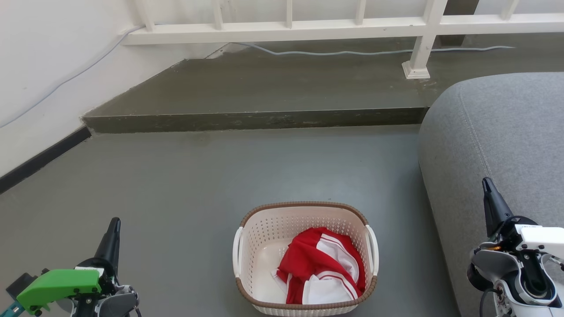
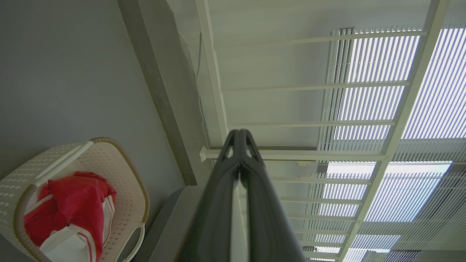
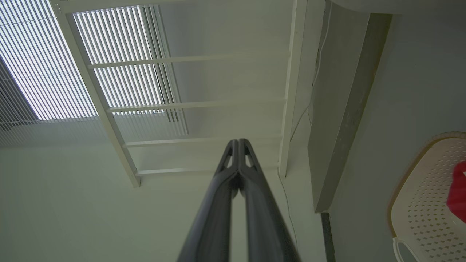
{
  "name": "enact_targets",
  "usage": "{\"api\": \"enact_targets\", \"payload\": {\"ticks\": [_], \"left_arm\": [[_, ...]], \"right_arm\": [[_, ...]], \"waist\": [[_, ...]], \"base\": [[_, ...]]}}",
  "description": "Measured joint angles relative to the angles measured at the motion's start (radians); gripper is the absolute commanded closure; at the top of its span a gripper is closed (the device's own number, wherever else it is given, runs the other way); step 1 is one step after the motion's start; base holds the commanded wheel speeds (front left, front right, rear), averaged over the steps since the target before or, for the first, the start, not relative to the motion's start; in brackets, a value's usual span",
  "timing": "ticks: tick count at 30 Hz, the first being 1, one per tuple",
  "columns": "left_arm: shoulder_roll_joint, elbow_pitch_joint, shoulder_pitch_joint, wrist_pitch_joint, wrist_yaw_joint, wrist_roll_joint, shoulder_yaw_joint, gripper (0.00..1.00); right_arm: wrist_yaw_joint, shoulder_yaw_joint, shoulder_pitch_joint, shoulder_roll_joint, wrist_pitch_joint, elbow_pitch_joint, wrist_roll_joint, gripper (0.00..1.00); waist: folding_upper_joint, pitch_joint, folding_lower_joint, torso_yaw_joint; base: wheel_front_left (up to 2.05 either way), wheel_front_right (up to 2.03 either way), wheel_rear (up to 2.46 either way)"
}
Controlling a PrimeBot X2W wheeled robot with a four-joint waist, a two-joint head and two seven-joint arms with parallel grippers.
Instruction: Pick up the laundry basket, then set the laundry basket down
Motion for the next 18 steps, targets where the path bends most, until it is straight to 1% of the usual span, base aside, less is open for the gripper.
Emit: {"api": "enact_targets", "payload": {"ticks": [18], "left_arm": [[-0.001,0.0,0.0,0.001,0.0,0.0,0.001,1.0]], "right_arm": [[0.0,-0.001,0.0,0.0,0.0,0.0,0.0,1.0]], "waist": [[0.0,0.0,0.0,0.0]], "base": [[0.0,0.0,0.0]]}}
